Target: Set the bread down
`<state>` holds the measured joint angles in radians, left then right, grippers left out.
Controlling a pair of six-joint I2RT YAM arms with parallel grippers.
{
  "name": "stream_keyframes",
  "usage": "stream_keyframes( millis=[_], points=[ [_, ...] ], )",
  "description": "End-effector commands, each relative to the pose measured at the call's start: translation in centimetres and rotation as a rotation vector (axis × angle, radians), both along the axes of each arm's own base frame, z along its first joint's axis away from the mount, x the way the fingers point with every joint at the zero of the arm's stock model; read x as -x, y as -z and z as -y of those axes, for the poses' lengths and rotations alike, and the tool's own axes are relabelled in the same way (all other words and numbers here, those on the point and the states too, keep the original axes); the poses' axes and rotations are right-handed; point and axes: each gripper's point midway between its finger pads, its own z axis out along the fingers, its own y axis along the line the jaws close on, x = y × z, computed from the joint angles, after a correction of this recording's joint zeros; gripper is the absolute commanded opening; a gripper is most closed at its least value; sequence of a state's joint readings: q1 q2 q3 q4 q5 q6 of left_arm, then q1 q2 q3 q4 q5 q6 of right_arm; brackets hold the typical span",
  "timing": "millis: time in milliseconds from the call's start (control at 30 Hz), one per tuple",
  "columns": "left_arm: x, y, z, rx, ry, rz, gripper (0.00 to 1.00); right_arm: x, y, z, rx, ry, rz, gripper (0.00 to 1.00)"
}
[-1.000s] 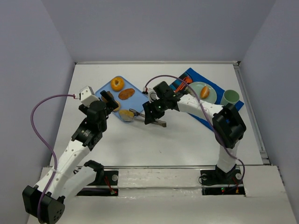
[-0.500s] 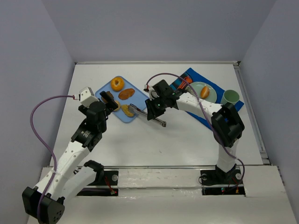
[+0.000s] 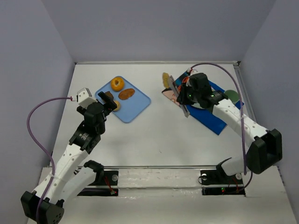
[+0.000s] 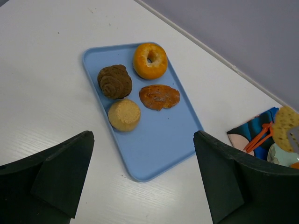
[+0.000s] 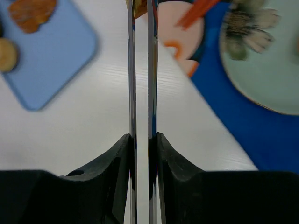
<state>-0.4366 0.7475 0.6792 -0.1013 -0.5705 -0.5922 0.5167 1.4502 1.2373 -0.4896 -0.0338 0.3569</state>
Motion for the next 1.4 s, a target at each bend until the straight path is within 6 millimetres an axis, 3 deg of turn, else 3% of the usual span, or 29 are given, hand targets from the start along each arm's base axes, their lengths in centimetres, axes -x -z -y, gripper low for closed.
stream_keyframes(
  millis=[0, 67, 233, 600, 700, 833, 1033, 1167, 1367],
  points=[
    [0.0, -0.8, -0.8, 0.014, -0.041, 0.044, 0.99, 0.8, 2.9, 7.7, 0.078, 0.279, -0.039, 0.09],
    [0.0, -0.8, -0.7, 0.018, -0.039, 0.044, 0.99, 1.6, 3.9, 10.2, 0.090, 0.360, -0.076, 0.10],
    [0.0, -0.7, -0.5, 0.022, -0.032, 0.042, 0.99, 3.4, 5.3, 13.3, 0.095, 0.461, -0.105, 0.10],
    [-0.1, -0.7, -0.2, 0.027, -0.014, 0.042, 0.99, 2.6, 6.6, 15.0, 0.156, 0.510, -0.134, 0.18],
    [0.0, -0.7, -0.3, 0.027, -0.017, 0.043, 0.99, 2.4, 6.3, 14.4, 0.137, 0.492, -0.137, 0.31],
    [0.0, -0.7, -0.3, 0.030, -0.018, 0.044, 0.99, 2.1, 5.1, 14.2, 0.123, 0.472, -0.105, 0.42],
    [-0.1, -0.7, -0.2, 0.029, -0.016, 0.042, 0.99, 1.3, 2.1, 13.2, 0.081, 0.405, -0.039, 0.47],
    [0.0, -0.7, -0.3, 0.026, -0.019, 0.042, 0.99, 0.9, 1.2, 13.3, 0.091, 0.405, -0.014, 0.50],
    [-0.1, -0.6, -0.3, 0.030, -0.021, 0.042, 0.99, -0.2, -1.7, 12.9, 0.065, 0.383, 0.051, 0.50]
  ],
)
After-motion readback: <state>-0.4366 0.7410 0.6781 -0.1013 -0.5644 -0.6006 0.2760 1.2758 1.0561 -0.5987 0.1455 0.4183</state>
